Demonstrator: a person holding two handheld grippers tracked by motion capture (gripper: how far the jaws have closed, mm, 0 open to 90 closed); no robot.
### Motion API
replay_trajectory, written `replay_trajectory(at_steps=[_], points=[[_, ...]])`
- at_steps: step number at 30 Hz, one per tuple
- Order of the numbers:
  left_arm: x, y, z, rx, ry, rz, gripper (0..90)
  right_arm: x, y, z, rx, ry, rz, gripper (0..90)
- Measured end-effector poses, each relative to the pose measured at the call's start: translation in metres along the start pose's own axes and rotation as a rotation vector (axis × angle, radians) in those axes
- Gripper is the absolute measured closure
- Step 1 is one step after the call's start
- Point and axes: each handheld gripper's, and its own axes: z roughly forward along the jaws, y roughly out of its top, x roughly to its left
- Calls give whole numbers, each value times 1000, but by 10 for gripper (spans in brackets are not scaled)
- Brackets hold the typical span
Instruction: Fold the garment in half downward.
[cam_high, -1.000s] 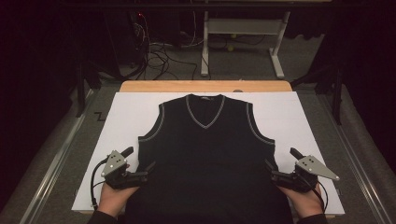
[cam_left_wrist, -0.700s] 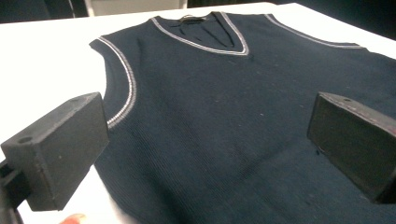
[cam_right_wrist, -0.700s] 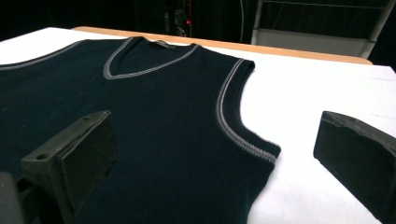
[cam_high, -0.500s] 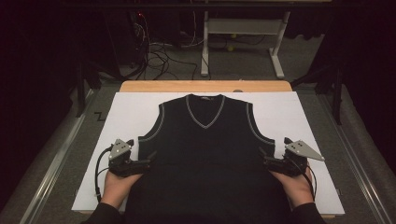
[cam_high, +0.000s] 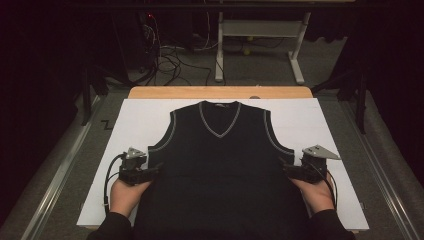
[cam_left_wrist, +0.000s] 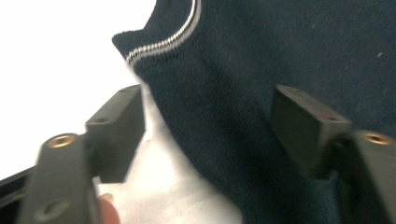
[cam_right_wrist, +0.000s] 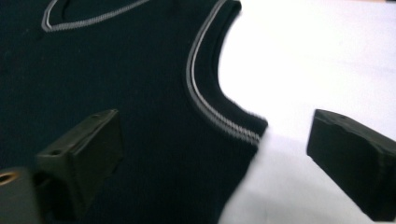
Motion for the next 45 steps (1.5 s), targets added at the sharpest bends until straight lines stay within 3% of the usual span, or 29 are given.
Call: replay_trajectory(at_steps=[1,6,8,10,12,13,14,16,19,22,30,39,40,45], points=[[1,-1,3,23,-9,1,319,-1,-1,-1,13,5,7,124],[0,-3,2,17,8,25,434,-5,-7,2,88,32,38,284],[0,-3,3,13,2,27,456,-5,-8,3,96,29,38,310],[0,-1,5,9,-9,37,530,-7,-5,9,127,12,44,400],[3,4,7,20,-17,21,560,-7,-4,14,148,1,41,464],[3,6,8,26,-17,21,560,-7,-4,14,148,1,41,464],[4,8,9,29,-15,19,577,-6,-1,16,155,-10,22,537],[3,8,10,25,-2,32,598,-6,0,17,157,-13,24,574],[4,7,10,16,-31,41,752,-6,1,18,156,-6,13,728],[6,7,8,5,-54,28,773,-6,0,15,146,2,5,833],[11,5,-2,-43,-73,11,774,-8,-1,5,90,20,2,865],[12,1,-9,-64,-94,-1,774,-9,-5,-3,72,35,8,867],[12,0,-14,-83,-113,-5,774,-9,-5,-8,61,37,-8,867],[14,-1,-26,-125,-150,-21,774,-10,-9,-16,30,55,0,867]])
